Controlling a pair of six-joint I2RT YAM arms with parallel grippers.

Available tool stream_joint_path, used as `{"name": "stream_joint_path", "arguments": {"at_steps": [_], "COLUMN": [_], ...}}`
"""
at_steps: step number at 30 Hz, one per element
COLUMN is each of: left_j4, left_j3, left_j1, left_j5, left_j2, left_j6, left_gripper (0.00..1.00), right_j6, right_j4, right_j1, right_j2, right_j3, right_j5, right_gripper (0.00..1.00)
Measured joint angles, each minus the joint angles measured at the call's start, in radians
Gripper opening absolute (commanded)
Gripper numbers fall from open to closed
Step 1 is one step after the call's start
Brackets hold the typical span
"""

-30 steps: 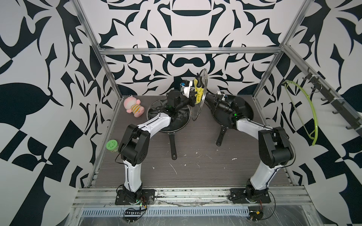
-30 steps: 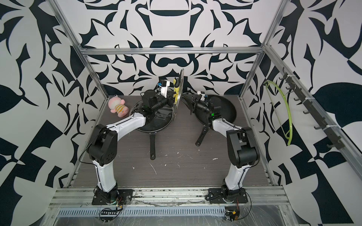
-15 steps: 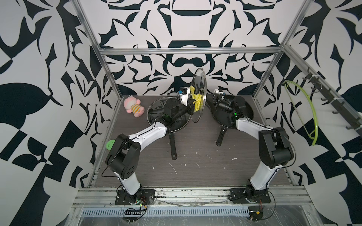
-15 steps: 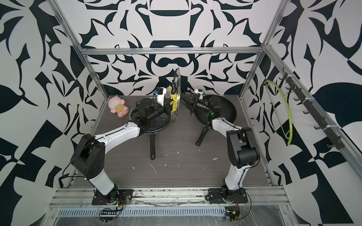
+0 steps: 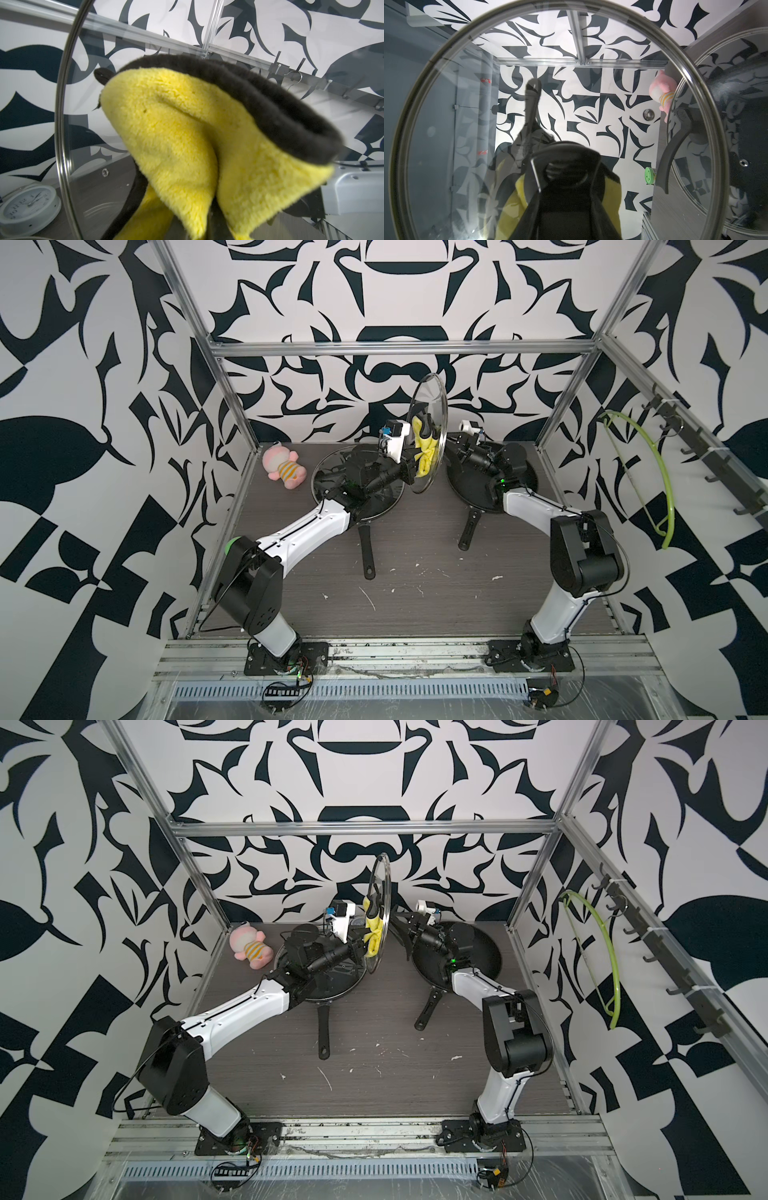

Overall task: Wipe the pot lid with a cloth
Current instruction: Wipe the pot lid.

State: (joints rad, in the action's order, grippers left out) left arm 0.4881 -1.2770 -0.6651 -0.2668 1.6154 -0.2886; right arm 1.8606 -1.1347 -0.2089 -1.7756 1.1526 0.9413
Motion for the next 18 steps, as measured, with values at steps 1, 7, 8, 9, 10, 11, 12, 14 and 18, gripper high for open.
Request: {"name": "stream_joint_path", "arguments": {"at_steps": [1, 7, 8, 9, 10, 11, 12, 14, 18], "left_j4": [-0.008, -0.028, -0.034, -0.042, -0.049, -0.056, -0.062, -0.069, -0.078], "left_j3": [-0.021, -0.160, -0.187, -0.220, -0.254, -0.286, -0.320, -0.377, -0.457], "left_j1": [-0.001, -0.002, -0.001, 0.001, 0.005, 0.009, 0.014, 0.027, 0.062], "left_j5": [-0.006, -0.036, -0.038, -0.041, -0.046, -0.050, -0.052, -0.056, -0.063], "left_j2": [0.000, 0.032, 0.044, 0.058, 0.076, 0.093, 0.114, 0.154, 0.235], "left_j6": [0.005, 0.039, 0.043, 0.047, 0.051, 0.055, 0.060, 0.065, 0.074], "left_gripper": [0.00, 0.00, 0.00, 0.00, 0.00, 0.00, 0.00, 0.00, 0.00], "right_j6": [0.002, 0.012, 0.016, 0.020, 0.023, 0.024, 0.024, 0.025, 0.025], "right_j4": [-0.005, -0.015, -0.015, -0.015, -0.015, -0.016, -0.016, -0.015, 0.003], "right_j1": [0.000, -0.002, -0.003, -0.003, -0.004, -0.005, -0.006, -0.010, -0.020], "right_j2": [0.000, 0.000, 0.000, 0.000, 0.000, 0.000, 0.000, 0.000, 0.000], "right_j3": [0.000, -0.001, -0.001, -0.002, -0.003, -0.006, -0.010, -0.019, -0.033], "right_j5": [-0.004, -0.021, -0.024, -0.027, -0.033, -0.040, -0.047, -0.058, -0.073], "right_gripper": [0.00, 0.00, 0.00, 0.00, 0.00, 0.00, 0.00, 0.00, 0.00]}}
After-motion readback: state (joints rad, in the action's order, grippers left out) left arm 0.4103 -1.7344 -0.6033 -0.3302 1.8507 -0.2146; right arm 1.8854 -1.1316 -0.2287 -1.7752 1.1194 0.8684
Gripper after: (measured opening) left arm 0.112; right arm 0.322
